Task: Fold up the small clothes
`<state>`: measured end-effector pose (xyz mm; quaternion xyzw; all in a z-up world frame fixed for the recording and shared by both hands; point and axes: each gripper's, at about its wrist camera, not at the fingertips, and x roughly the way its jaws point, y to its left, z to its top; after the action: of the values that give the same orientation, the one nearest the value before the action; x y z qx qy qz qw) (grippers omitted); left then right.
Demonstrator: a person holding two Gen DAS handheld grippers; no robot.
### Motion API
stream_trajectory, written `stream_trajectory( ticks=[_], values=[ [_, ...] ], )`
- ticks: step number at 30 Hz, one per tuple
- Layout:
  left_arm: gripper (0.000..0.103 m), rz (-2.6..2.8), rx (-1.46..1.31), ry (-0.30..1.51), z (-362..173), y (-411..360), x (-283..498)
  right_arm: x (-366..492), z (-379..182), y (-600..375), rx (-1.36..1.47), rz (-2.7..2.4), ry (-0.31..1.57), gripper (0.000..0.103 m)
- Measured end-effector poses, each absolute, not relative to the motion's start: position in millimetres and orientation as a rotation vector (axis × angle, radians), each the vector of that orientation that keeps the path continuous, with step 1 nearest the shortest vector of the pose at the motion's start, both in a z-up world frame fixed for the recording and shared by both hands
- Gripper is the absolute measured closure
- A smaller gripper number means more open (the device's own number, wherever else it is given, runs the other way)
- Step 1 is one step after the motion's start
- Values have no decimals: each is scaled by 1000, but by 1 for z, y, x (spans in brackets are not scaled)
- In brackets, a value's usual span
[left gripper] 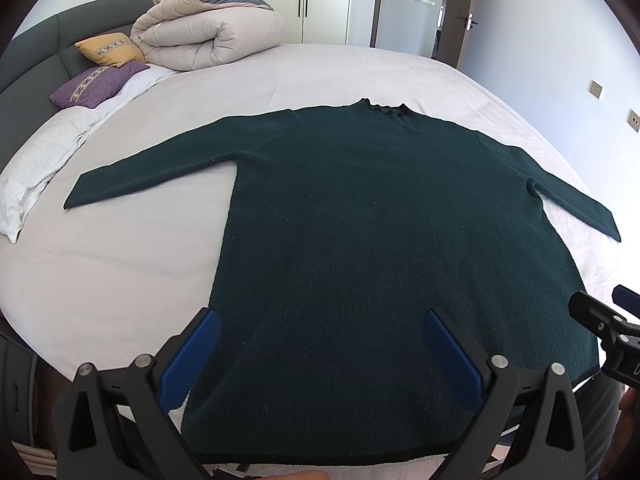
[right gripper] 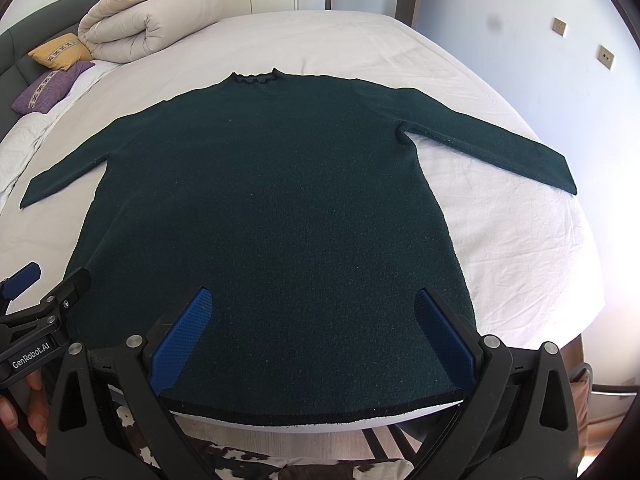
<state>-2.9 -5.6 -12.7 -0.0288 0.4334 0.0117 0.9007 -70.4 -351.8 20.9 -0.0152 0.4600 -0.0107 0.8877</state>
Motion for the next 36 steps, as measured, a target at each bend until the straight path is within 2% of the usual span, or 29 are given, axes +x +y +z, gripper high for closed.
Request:
stream_trajectory(
  ticks=[27, 36],
  values=[
    [0, 12, -89, 918, -14, 0, -3, -76, 15, -348, -41, -22, 963, 0],
    [0, -35, -177, 898, -10, 27, 1, -64, 12, -338, -51, -12, 978, 0]
  ],
)
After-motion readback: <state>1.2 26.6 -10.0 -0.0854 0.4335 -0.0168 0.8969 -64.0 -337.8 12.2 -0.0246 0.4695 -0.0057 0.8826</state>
